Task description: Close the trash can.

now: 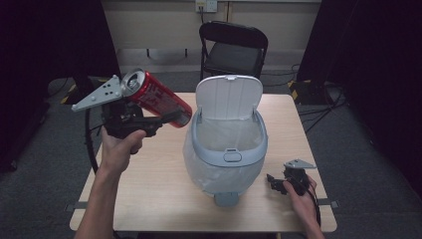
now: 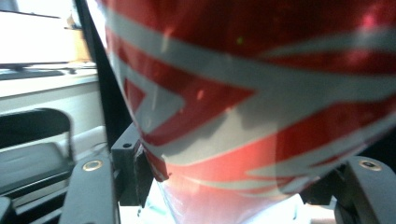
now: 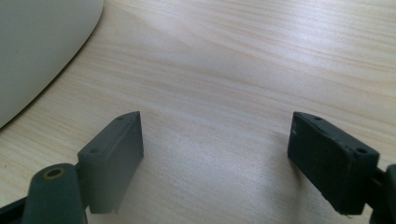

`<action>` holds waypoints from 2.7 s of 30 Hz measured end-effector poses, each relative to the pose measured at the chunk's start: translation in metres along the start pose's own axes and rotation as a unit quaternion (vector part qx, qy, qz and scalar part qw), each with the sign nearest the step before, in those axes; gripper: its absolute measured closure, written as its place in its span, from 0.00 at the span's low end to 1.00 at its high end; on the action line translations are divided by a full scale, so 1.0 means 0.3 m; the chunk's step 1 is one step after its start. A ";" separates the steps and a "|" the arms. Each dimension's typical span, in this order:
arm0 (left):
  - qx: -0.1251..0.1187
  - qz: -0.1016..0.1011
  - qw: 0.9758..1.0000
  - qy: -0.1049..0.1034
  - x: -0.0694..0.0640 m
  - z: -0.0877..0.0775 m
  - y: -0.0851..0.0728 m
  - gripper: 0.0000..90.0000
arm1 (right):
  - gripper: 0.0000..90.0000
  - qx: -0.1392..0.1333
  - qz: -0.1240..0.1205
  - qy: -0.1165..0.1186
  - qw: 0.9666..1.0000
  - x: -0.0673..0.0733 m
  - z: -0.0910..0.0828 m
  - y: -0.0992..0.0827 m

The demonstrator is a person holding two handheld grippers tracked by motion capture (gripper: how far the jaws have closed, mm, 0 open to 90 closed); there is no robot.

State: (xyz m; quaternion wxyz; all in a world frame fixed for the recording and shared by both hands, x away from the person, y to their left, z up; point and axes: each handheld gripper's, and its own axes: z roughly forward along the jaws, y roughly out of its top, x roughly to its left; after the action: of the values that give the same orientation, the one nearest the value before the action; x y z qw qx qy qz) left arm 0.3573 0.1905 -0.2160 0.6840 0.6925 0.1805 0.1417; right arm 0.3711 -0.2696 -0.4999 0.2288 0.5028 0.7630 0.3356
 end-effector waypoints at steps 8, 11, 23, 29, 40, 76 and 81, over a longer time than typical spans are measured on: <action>0.015 -0.011 0.999 -0.044 -0.022 0.134 0.002 0.37 | 0.19 0.000 0.000 0.000 1.000 0.000 0.000 0.000; 0.024 -0.018 0.998 -0.051 -0.019 0.184 -0.007 0.37 | 0.19 0.000 0.000 0.000 1.000 0.000 0.000 0.000; 0.128 0.004 0.989 -0.069 -0.032 0.378 -0.053 0.36 | 0.19 0.000 -0.001 0.001 1.000 0.000 0.000 0.000; 0.155 -0.002 0.985 -0.070 -0.029 0.418 -0.069 0.32 | 0.19 0.000 -0.001 0.001 1.000 0.000 0.000 0.000; 0.154 0.002 0.985 -0.078 -0.023 0.401 -0.095 0.26 | 0.19 0.000 0.000 0.001 1.000 0.000 0.000 0.000; 0.089 -0.087 0.989 0.079 0.355 0.217 -0.096 0.42 | 0.19 0.000 0.000 0.001 1.000 0.000 0.000 0.000; 0.096 -0.096 0.988 0.068 0.371 0.286 -0.083 0.40 | 0.18 0.001 -0.002 0.002 1.000 0.000 0.001 0.001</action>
State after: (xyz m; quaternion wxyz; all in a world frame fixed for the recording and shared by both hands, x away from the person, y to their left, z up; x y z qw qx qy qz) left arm 0.4936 0.1631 -0.2487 0.6111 0.7227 0.3055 0.1041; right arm 0.3714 -0.2695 -0.5000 0.2273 0.5011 0.7646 0.3355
